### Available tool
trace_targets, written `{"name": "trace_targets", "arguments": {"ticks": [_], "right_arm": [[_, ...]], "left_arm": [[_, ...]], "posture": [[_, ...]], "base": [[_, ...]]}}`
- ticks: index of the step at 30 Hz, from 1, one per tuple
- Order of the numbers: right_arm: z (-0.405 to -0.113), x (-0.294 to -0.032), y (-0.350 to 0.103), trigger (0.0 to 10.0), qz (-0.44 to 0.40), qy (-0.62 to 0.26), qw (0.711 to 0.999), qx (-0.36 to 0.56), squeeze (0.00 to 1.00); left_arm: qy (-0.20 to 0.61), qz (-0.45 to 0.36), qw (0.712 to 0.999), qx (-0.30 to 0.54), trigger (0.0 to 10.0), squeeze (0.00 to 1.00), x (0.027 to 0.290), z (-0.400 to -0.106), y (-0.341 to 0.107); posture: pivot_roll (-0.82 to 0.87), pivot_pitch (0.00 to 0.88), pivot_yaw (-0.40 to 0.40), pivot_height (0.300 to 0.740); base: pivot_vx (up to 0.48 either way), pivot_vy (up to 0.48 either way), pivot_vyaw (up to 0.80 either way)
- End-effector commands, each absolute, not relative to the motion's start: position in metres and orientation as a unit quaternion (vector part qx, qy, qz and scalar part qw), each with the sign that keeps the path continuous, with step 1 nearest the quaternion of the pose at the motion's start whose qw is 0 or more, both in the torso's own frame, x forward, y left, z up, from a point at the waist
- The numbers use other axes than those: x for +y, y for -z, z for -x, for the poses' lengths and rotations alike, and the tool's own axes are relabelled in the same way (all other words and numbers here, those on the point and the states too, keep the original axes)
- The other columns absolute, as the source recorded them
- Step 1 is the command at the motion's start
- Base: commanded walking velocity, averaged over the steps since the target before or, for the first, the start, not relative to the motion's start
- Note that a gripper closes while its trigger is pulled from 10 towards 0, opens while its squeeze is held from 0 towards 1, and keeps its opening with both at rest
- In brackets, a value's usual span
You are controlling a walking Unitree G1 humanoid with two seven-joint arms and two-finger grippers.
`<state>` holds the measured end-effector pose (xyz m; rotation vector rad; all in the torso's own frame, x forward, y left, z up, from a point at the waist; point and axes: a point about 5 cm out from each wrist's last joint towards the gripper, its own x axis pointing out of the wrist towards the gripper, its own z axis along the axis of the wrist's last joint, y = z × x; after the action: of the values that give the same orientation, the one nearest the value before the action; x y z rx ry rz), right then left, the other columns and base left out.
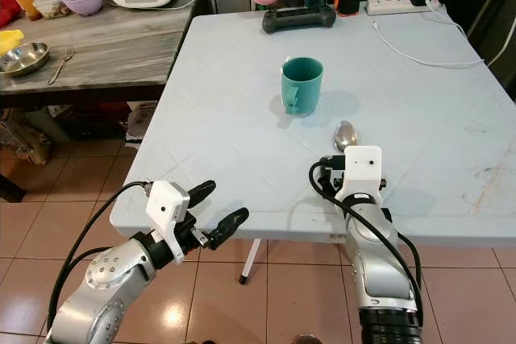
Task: Setting the table
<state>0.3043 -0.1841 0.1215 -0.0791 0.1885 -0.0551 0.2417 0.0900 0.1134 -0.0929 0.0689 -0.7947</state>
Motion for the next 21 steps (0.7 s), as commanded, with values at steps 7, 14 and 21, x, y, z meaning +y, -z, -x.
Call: {"name": "trace_targets", "arguments": {"ticks": [7, 14, 21], "right_arm": [[-0.2952, -0.1872, -0.0983, 0.0, 0.024, 0.028, 0.985, 0.17, 0.0], [-0.2937, -0.1869, -0.0962, 0.0, 0.014, 0.029, 0.981, 0.189, 0.0], [-0.2922, -0.1861, -0.0931, 0.0, -0.005, 0.032, 0.978, 0.205, 0.0]], "left_arm": [[0.393, 0.046, 0.918, 0.035, 10.0, 0.0, 0.0921, -0.2415, -0.1155], [0.398, 0.046, 0.916, 0.037, 10.0, 0.0, 0.0911, -0.2404, -0.1151], [0.398, 0.044, 0.915, 0.039, 10.0, 0.0, 0.0924, -0.2405, -0.115]], "posture": [[-0.16, 0.141, 0.117, 0.74], [-0.15, 0.141, 0.121, 0.74], [-0.15, 0.143, 0.123, 0.74]], "base": [[0.0, 0.0, 0.0], [0.0, 0.0, 0.0], [0.0, 0.0, 0.0]]}}
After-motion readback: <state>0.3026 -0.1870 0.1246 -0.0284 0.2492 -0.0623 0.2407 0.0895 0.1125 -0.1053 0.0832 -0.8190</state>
